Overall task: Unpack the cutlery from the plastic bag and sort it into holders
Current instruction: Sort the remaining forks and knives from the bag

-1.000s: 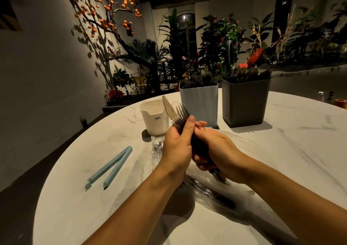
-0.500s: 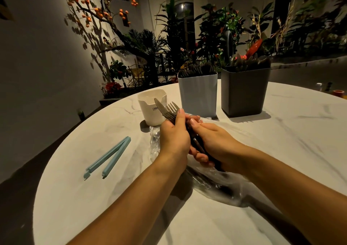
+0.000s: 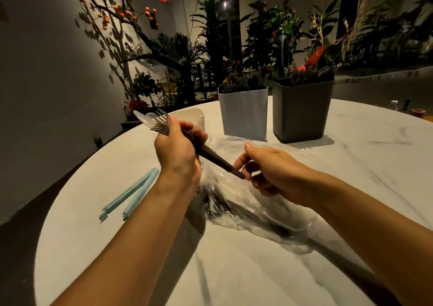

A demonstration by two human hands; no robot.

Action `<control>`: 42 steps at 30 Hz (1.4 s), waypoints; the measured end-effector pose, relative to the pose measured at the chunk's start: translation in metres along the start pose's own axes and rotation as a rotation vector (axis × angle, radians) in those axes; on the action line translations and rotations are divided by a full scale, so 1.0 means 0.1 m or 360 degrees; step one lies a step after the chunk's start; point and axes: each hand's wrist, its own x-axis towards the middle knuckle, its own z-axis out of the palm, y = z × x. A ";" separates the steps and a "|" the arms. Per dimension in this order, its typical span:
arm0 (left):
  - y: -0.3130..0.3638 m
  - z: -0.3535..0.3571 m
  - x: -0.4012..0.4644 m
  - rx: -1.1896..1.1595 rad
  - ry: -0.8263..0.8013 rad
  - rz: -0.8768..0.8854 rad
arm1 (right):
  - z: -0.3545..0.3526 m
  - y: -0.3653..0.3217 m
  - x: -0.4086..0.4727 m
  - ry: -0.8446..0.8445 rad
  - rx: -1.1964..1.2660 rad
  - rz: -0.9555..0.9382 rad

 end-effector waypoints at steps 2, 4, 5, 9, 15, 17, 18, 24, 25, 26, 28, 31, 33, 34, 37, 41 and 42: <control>-0.04 0.01 -0.02 0.0050 -0.0118 -0.0042 | -0.03 -0.02 0.01 0.0082 0.0202 -0.0068; -0.13 0.05 -0.09 0.0172 -0.0265 -0.0095 | -0.08 -0.05 -0.01 0.0011 0.0578 -0.0106; -0.16 0.06 -0.13 0.0245 -0.0346 -0.0121 | -0.10 -0.07 -0.02 -0.0033 0.0732 -0.0132; -0.26 0.13 -0.28 0.0493 -0.0641 -0.0237 | -0.16 -0.10 -0.04 -0.0029 0.1103 -0.0250; -0.28 0.14 -0.37 0.0780 -0.0789 -0.0202 | -0.23 -0.18 0.00 0.0094 0.1526 -0.0382; -0.29 0.13 -0.35 0.0739 -0.0764 -0.0286 | -0.26 -0.19 0.01 0.0144 0.1610 -0.0407; -0.29 0.13 -0.35 0.0729 -0.0781 -0.0334 | -0.28 -0.19 0.01 0.0164 0.1655 -0.0419; -0.33 0.11 -0.37 0.0997 -0.1033 -0.0399 | -0.30 -0.19 0.01 0.0336 0.1747 -0.0433; -0.32 0.11 -0.37 0.0993 -0.1052 -0.0414 | -0.30 -0.19 0.01 0.0342 0.1723 -0.0449; -0.31 0.11 -0.37 0.0985 -0.1053 -0.0429 | -0.31 -0.18 0.00 0.0366 0.1647 -0.0470; -0.29 0.09 -0.35 0.0938 -0.1006 -0.0462 | -0.32 -0.14 -0.01 0.0554 0.1173 -0.0553; -0.28 0.05 -0.30 0.0804 -0.0896 -0.0525 | -0.33 -0.03 -0.03 0.0952 -0.0033 -0.0913; -0.28 0.03 -0.27 0.0668 -0.0852 -0.0612 | -0.33 0.05 -0.02 0.0978 -0.0630 -0.1139; -0.28 0.02 -0.25 0.0593 -0.0843 -0.0664 | -0.32 0.07 -0.02 0.0938 -0.0833 -0.1156; -0.25 -0.02 -0.22 0.0441 -0.0839 -0.0785 | -0.28 0.09 0.02 0.0750 -0.1008 -0.1087; -0.23 -0.08 -0.19 0.0381 -0.0913 -0.0899 | -0.30 0.13 0.07 0.0622 -0.1046 -0.1178; -0.23 -0.08 -0.19 0.0382 -0.0921 -0.0920 | -0.31 0.13 0.07 0.0594 -0.1069 -0.1177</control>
